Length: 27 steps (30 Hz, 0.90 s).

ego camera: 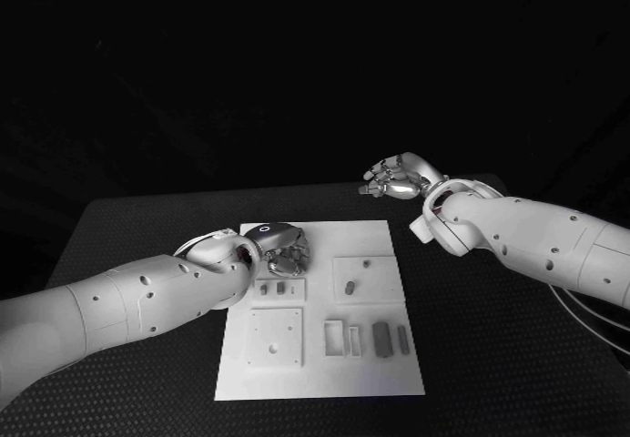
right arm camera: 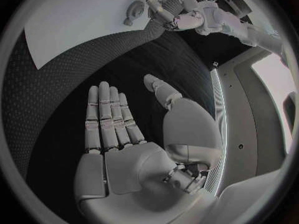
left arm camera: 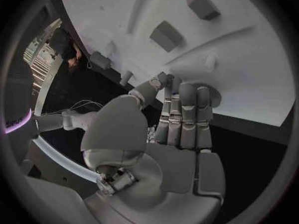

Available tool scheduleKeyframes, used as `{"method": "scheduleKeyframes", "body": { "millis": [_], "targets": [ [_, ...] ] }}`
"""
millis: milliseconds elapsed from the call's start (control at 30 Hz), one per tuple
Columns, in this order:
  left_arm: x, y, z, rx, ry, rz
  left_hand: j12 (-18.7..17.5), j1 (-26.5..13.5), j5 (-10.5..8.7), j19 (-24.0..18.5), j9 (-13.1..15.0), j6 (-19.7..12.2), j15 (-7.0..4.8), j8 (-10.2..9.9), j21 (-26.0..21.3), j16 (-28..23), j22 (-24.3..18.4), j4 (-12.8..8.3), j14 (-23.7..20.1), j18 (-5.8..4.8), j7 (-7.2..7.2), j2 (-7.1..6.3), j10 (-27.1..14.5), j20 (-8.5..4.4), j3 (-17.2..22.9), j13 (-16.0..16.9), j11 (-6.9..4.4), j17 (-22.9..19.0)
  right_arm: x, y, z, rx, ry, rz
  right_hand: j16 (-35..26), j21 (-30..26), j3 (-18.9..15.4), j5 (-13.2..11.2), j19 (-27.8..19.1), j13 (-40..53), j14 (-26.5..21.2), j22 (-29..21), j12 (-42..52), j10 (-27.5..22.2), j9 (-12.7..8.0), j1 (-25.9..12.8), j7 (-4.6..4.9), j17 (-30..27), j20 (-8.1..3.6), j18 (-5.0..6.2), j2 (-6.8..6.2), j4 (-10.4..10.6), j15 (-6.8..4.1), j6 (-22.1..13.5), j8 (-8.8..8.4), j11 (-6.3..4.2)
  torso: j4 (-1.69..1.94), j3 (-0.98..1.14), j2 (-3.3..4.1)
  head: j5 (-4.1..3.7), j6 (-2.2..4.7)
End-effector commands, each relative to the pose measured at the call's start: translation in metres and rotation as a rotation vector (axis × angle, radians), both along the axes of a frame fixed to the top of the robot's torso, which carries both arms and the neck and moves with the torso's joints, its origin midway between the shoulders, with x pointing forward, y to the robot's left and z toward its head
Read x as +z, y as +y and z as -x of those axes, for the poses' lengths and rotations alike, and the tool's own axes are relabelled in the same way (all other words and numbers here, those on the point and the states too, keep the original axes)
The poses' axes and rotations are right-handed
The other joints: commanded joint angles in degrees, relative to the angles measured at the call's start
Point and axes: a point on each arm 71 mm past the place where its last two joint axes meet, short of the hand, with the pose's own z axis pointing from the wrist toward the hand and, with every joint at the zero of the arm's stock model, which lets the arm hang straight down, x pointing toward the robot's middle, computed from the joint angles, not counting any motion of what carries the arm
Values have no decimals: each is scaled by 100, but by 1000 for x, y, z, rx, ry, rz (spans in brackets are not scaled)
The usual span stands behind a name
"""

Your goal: Assemble the parts on the task board

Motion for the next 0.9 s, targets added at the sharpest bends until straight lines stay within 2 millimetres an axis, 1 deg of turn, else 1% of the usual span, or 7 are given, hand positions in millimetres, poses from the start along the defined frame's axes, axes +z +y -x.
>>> {"method": "scheduleKeyframes", "body": {
  "millis": [33,200,467,600,733,833,900],
  "targets": [
    [9,0,-1,15,-2,83,6,0,28,54,0,45,-13,20,-13,17,-8,-13,64,61,12,47,38,-466,29,8,1,-7,0,1,1,16,-1,-4,-32,-36,-28,17,-12,-7,22,-6,-29,31,-8,45,103,-7,43,-29,16,-8,20,-34,25,7,9,2,-1,9,17],
    [18,5,-3,39,14,106,0,-2,29,69,-2,48,-15,20,-14,18,-9,-13,78,62,12,43,43,-470,32,7,-1,-9,0,0,1,15,-1,-4,-35,-39,-30,19,-12,-12,21,-6,-30,31,-10,48,103,-8,44,-28,15,-8,20,-35,25,7,14,8,-4,18,23],
    [15,24,-6,85,78,72,-3,-5,29,76,-4,49,-16,19,-14,18,-9,-12,83,61,12,42,46,-472,32,7,-1,-10,0,-1,1,12,0,-3,-38,-42,-31,21,-12,-18,22,-6,-31,32,-11,49,103,-8,45,-27,14,-9,20,-36,25,8,4,5,-2,35,20],
    [14,34,-6,104,84,73,-5,-8,28,80,-5,47,-16,18,-14,18,-9,-11,85,61,12,41,47,-473,32,6,-1,-11,0,-3,1,10,0,-2,-40,-44,-32,22,-12,-21,22,-6,-32,33,-12,51,103,-9,45,-26,13,-10,21,-37,25,8,4,-1,2,34,10],
    [14,41,-7,120,83,78,-7,-12,31,84,-6,49,-16,18,-15,17,-9,-9,87,60,13,41,50,-474,31,6,-2,-12,0,-4,1,8,0,-2,-42,-46,-34,23,-12,-25,22,-6,-33,33,-12,51,103,-9,46,-26,13,-9,21,-37,26,8,23,-6,-1,22,-3],
    [15,47,-6,131,91,90,-8,-14,33,87,-6,50,-17,18,-15,16,-9,-8,89,60,13,40,52,-474,32,6,-2,-13,0,-4,1,8,0,-2,-43,-47,-35,24,-12,-27,22,-6,-33,33,-13,52,103,-9,47,-26,12,-9,21,-38,25,9,23,-8,-2,23,-8],
    [14,51,-5,137,103,92,-9,-15,34,88,-7,50,-17,18,-16,16,-9,-8,90,60,13,40,53,-475,32,6,-2,-13,0,-4,1,8,0,-2,-45,-49,-36,25,-13,-30,22,-6,-34,33,-14,52,104,-10,47,-25,12,-9,22,-38,25,9,10,-10,4,32,-12]
  ]
}}
